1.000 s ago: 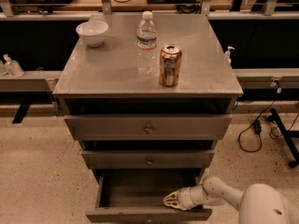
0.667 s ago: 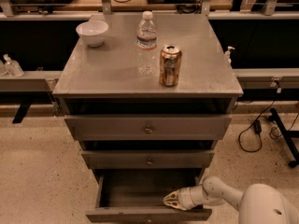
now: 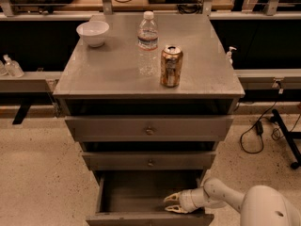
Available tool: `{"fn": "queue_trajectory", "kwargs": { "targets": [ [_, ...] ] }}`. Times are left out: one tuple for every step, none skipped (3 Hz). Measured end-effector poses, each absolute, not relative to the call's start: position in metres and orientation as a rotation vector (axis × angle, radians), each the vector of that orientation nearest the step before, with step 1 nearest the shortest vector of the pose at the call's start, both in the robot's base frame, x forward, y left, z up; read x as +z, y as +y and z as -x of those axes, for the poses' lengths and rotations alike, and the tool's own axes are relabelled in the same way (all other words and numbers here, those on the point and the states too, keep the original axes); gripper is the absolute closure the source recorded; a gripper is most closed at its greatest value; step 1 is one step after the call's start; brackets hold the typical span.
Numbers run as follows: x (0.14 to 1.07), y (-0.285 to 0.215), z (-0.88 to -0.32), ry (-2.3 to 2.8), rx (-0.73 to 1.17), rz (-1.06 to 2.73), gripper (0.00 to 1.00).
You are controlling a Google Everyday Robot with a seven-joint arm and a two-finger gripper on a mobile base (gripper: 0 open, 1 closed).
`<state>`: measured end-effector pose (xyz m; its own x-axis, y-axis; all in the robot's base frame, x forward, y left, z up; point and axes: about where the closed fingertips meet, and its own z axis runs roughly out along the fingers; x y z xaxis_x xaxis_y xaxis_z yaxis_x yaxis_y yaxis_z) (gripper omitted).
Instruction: Open bottom drawer
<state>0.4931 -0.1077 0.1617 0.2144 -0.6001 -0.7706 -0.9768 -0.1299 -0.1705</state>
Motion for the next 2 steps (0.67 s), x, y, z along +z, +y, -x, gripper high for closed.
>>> {"fn": "queue_trajectory", "kwargs": {
  "targets": [
    [0.157,-0.110,-0.505,1.594,0.672,1.674,0.83],
    [0.158,-0.117,-0.531,1.778,0.590,1.444,1.00]
  ]
}}
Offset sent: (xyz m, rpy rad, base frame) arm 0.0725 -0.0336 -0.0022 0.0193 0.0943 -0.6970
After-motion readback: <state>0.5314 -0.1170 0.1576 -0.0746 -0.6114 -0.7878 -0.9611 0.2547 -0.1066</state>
